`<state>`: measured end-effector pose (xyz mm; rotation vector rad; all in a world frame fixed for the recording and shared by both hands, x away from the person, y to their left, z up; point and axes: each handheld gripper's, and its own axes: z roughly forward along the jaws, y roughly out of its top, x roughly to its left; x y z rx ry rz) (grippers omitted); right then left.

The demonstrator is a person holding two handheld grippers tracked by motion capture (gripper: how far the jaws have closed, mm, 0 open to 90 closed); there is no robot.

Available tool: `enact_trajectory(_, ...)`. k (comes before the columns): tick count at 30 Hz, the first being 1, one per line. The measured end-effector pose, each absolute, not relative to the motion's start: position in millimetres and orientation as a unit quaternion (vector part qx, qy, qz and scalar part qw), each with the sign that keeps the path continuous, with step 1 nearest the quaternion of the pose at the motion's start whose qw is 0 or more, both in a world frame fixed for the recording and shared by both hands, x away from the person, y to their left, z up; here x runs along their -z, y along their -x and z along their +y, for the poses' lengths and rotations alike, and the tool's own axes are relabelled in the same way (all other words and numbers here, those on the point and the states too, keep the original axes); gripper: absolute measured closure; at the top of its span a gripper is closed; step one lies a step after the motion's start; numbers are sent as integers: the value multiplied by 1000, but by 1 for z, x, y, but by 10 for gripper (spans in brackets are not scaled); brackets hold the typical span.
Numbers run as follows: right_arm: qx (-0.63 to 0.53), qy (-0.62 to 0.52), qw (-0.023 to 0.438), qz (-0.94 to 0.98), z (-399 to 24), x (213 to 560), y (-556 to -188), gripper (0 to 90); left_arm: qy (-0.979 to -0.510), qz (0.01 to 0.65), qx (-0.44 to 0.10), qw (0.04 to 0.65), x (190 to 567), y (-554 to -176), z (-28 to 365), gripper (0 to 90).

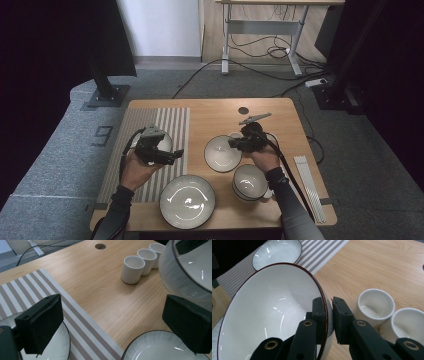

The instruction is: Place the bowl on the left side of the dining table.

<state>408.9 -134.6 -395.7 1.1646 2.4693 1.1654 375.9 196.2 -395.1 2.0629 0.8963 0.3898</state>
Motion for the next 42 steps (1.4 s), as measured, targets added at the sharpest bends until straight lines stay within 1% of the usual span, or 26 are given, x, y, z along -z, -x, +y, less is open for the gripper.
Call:
enact_trajectory(15,-390,-380,77,835,-110,397,-416,803,-836,326,-137,420,386,-385,166,143)
enact_trajectory(19,-389,-380,73,836,-105,400,-418,802,-843,318,-133,412,386,-388,157,163)
enact_trajectory(22,-387,-378,72,838,-101,402,-419,802,-849,315,-131,403,388,-390,151,203)
enact_trajectory(29,-386,-374,69,840,-93,404,-419,802,-860,319,-126,378,396,-395,140,351)
enact_trajectory(40,-387,-368,66,843,-84,404,-419,802,-863,337,-114,359,403,-401,138,644)
enact_trajectory(42,-388,-366,67,843,-82,404,-418,802,-864,336,-109,358,404,-402,138,679)
